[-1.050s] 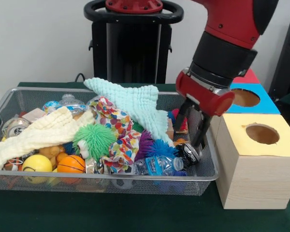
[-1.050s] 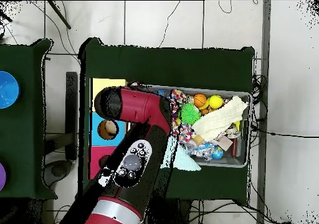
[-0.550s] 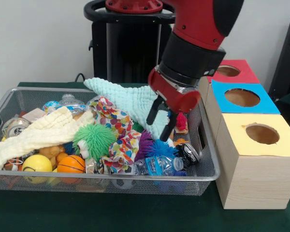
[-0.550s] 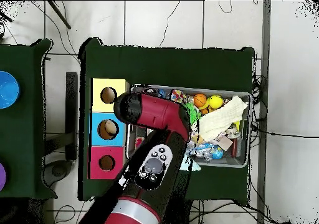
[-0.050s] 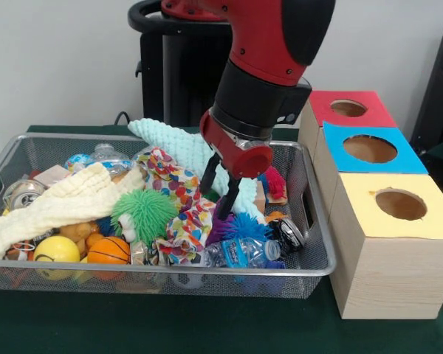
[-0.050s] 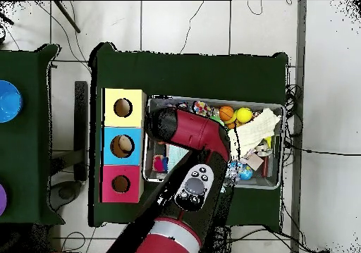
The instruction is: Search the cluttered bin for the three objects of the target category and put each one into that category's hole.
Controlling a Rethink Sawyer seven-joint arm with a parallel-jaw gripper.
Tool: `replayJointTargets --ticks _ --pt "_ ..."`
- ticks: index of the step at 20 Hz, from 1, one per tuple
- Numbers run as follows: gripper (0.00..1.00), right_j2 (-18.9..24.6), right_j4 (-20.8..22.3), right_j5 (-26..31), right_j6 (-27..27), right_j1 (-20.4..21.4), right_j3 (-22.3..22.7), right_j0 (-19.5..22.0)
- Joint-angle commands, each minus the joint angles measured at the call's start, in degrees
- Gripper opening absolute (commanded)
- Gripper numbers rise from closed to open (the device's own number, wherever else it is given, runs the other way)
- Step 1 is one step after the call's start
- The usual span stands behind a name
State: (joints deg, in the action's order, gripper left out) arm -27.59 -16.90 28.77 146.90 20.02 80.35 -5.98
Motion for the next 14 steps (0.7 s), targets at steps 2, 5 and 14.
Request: replayJointTargets --ticks 2,5,14 --pt "1.00 8.25 -0.72 -3.39 5.89 -1.57 3.93 1.24" --pt "1.00 8.10 -0.75 -3.03 6.07 -1.63 3.61 1.14" --pt "1.00 6.96 -1.12 -0.26 7.20 -2.57 0.80 0.35"
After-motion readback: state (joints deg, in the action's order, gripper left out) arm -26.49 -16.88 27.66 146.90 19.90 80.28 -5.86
